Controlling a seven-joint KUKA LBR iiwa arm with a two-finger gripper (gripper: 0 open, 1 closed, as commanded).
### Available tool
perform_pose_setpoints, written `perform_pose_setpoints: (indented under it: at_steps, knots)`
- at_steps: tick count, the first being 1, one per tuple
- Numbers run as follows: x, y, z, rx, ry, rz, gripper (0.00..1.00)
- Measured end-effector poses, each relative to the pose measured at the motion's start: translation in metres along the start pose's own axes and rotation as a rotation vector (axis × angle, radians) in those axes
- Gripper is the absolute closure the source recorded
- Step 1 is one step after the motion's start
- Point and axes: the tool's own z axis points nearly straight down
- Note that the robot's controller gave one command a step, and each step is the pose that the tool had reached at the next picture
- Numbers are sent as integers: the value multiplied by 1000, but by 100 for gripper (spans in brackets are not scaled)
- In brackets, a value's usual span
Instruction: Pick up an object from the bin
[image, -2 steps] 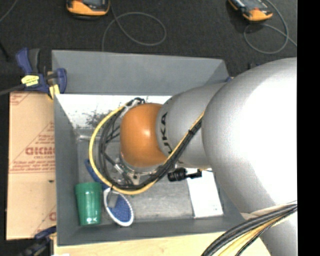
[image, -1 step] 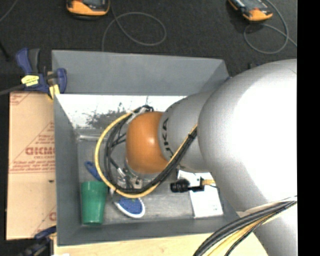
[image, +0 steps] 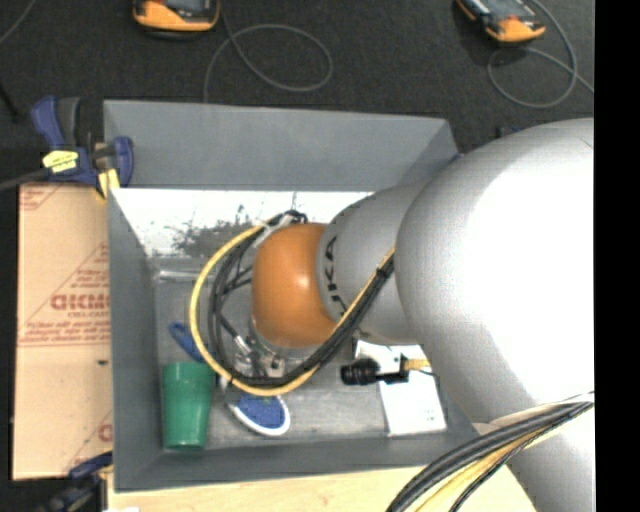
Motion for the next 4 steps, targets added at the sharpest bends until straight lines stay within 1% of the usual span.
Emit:
perform_pose_setpoints:
  at_steps: [1,2,3,4]
  knots:
    - [1,-1,-5,4,5,1,100]
    - [3,-3,-24,12,13,1,100]
    - [1,-2,-39,9,8,2,100]
    - [1,-3,-48,12,11,2,100]
